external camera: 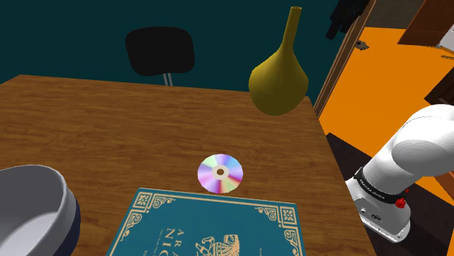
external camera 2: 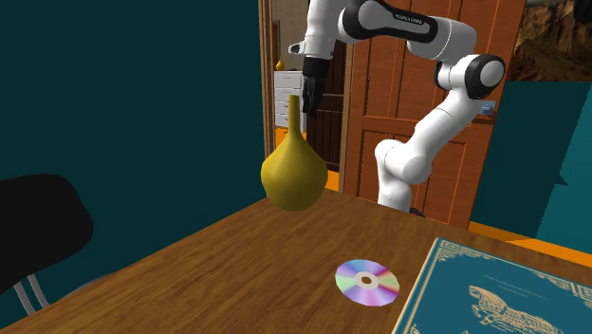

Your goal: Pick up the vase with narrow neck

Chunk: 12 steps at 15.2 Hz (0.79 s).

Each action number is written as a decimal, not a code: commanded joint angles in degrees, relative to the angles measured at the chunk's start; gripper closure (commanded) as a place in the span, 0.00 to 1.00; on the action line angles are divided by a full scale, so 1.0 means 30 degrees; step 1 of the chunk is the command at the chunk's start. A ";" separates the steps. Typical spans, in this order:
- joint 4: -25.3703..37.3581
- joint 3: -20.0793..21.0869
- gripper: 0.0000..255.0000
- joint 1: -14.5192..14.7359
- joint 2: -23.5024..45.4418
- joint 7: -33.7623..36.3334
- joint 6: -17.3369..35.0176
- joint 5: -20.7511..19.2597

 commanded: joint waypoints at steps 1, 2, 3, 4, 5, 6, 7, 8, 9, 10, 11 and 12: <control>0.0000 0.0000 0.00 0.0000 0.0000 0.0000 0.0000 0.0000; 0.0475 0.0463 0.00 -0.0022 0.0296 0.0729 -0.0171 0.0247; 0.0981 0.0922 0.00 -0.0059 0.0619 0.1454 -0.0340 0.0481; 0.1516 0.1375 0.00 -0.0106 0.0971 0.2179 -0.0509 0.0699; 0.2082 0.1820 0.00 -0.0161 0.1348 0.2904 -0.0679 0.0898; 0.2678 0.2259 0.00 -0.0223 0.1752 0.3632 -0.0852 0.1077; 0.3304 0.2697 0.00 -0.0301 0.2181 0.4357 -0.1028 0.1238; 0.3962 0.3128 0.00 -0.0380 0.2635 0.5089 -0.1209 0.1376; 0.4652 0.3558 0.00 -0.0470 0.3115 0.5822 -0.1396 0.1492; 0.5375 0.3990 0.00 -0.0572 0.3620 0.6558 -0.1590 0.1586; 0.6132 0.4423 0.00 -0.0682 0.4152 0.7298 -0.1793 0.1655; 0.6925 0.4854 0.00 -0.0790 0.4712 0.8049 -0.2007 0.1695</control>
